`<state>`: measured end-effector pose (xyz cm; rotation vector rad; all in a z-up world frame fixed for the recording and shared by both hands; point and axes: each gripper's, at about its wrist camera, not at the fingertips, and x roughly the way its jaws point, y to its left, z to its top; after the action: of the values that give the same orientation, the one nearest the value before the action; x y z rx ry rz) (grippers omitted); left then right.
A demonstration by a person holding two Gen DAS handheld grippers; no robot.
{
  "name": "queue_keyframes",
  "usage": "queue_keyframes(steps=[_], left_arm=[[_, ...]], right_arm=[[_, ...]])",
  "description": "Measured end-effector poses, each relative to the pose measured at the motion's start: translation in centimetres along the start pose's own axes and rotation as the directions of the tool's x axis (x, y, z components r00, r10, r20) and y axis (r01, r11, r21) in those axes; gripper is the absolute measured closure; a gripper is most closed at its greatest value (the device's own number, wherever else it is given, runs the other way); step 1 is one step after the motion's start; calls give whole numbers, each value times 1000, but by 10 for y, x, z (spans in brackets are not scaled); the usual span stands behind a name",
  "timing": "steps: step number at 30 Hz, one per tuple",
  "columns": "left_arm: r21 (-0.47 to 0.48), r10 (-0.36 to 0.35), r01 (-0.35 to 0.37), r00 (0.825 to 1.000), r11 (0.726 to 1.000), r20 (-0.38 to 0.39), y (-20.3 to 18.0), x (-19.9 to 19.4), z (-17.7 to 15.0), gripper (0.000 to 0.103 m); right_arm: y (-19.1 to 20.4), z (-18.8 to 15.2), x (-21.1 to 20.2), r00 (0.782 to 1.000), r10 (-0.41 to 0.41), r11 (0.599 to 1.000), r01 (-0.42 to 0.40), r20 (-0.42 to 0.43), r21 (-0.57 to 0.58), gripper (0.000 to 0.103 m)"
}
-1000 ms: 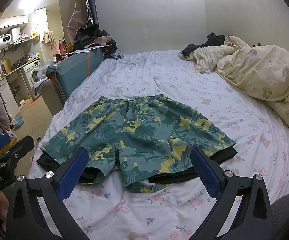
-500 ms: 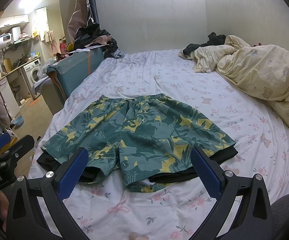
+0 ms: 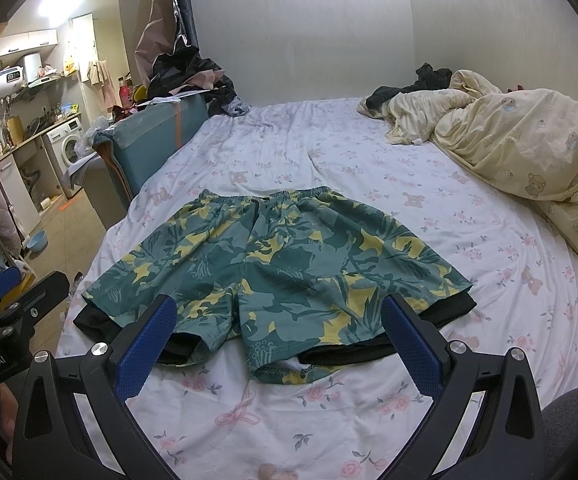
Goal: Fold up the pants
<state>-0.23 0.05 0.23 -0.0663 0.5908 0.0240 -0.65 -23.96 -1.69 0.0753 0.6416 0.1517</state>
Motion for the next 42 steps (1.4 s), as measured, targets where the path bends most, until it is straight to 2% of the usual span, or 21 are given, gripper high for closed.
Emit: queue_keyframes(steps=[18, 22, 28, 31, 34, 36, 38, 40, 42], left_arm=[[21, -4, 4, 1000, 1000, 5, -2, -2, -3, 1], [30, 13, -13, 1000, 999, -1, -9, 1, 3, 1], [-30, 5, -5, 1000, 1000, -19, -2, 2, 22, 1], [-27, 6, -7, 1000, 1000, -25, 4, 1, 21, 1], [-32, 11, -13, 997, 999, -82, 9, 9, 19, 1], [-59, 16, -23, 993, 998, -115, 12, 15, 21, 1], [-99, 10, -23, 990, 995, -138, 15, 19, 23, 1], [-124, -3, -16, 988, 992, -153, 15, 21, 24, 1], [-138, -20, -5, 984, 990, -179, 12, 26, 26, 1]], right_arm=[[1, 2, -2, 1000, 6, 1000, -6, -3, 11, 0], [-12, -2, 9, 997, 42, 998, -39, -61, 38, 0], [-61, 29, -1, 988, 28, 987, -3, -153, 158, 0], [-96, 47, 6, 986, 13, 964, 31, -165, 264, 0], [-138, 60, 30, 977, -6, 929, 85, -215, 361, 0], [-168, 64, 55, 962, -27, 901, 142, -272, 411, 0], [-202, 63, 85, 934, -45, 870, 211, -353, 446, 0], [-229, 57, 115, 892, -76, 849, 292, -445, 441, 0], [-252, 46, 141, 839, -131, 844, 374, -527, 385, 4]])
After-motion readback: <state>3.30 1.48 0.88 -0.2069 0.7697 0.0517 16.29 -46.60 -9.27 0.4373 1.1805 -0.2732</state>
